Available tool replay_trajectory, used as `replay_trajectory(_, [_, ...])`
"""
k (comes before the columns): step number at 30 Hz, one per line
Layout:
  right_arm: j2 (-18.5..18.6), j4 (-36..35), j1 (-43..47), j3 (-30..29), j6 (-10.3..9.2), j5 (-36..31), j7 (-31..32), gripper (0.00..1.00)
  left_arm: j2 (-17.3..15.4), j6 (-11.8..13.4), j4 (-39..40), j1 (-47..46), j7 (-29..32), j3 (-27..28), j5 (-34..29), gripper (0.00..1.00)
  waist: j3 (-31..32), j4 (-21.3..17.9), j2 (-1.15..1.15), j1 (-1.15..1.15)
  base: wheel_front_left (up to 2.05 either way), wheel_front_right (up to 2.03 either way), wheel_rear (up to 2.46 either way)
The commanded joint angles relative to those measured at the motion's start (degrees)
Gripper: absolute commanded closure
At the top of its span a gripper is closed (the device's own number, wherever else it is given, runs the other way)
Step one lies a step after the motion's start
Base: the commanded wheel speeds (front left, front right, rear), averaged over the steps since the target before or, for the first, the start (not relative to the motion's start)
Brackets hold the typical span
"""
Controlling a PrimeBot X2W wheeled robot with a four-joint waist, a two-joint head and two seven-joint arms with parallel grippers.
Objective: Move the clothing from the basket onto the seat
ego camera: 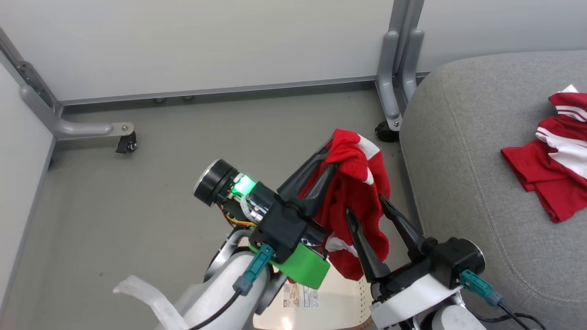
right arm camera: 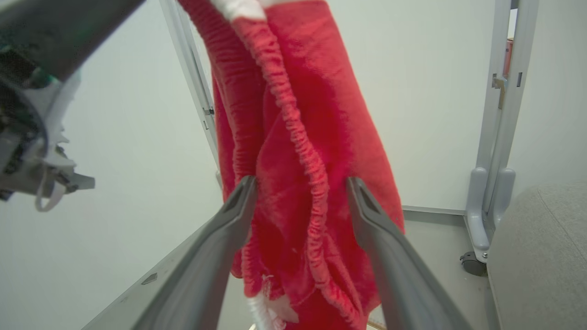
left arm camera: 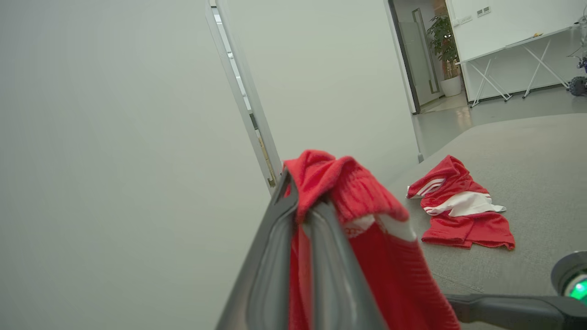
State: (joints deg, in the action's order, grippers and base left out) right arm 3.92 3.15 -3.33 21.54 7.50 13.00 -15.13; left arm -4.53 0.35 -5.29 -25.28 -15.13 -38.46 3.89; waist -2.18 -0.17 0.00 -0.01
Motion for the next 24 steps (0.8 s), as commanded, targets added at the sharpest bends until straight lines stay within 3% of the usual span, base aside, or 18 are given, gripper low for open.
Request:
replay_trajectory(1, [-0.06, 0.51, -0.95, 0.28, -0.02, 0.07, -0.02, 0.00, 0.27, -0.42, 0.46, -0.96, -0.02, -0.48, -0.20, 1.00, -0.23, 0.26, 0.00, 0.01, 0.00, 0.00, 0.00])
replay_trajectory(8, [-0.34, 2.20, -1.65, 0.43, -0.02, -1.20, -0.02, 0.00, 1.09, -1.73, 1.14, -0.87, -0.02, -3.54, 0.44, 1.00, -0.08, 0.91, 0.00, 0.01, 0.00, 0.00, 0.00])
replay_trajectory(10, [-0.43, 2.33, -1.49, 0.07, -0.02, -0.75, -0.02, 0.72, 1.17, -1.80, 1.05, -0.55, -0.02, -3.84, 0.57, 1.00, -0.09, 1.02, 0.00, 0.01, 0.00, 0.00, 0.00])
replay_trajectory(11, [-0.46, 2.45, -1.21, -0.10, -0.02, -0.14, -0.02, 1.00, 1.17, -1.87, 0.67, -0.25, -0.02, -4.05, 0.72, 1.00, -0.06, 1.04, 0.00, 0.01, 0.00, 0.00, 0.00])
replay_trajectory(24, [-0.50, 2.32, 0.58, -0.55, -0.02, 0.88, -0.02, 1.00, 1.28, -1.42, -3.78, 2.16, 0.00, -3.53, 1.89, 1.00, 0.49, 0.66, 0.00, 0.01, 0.00, 0.00, 0.00])
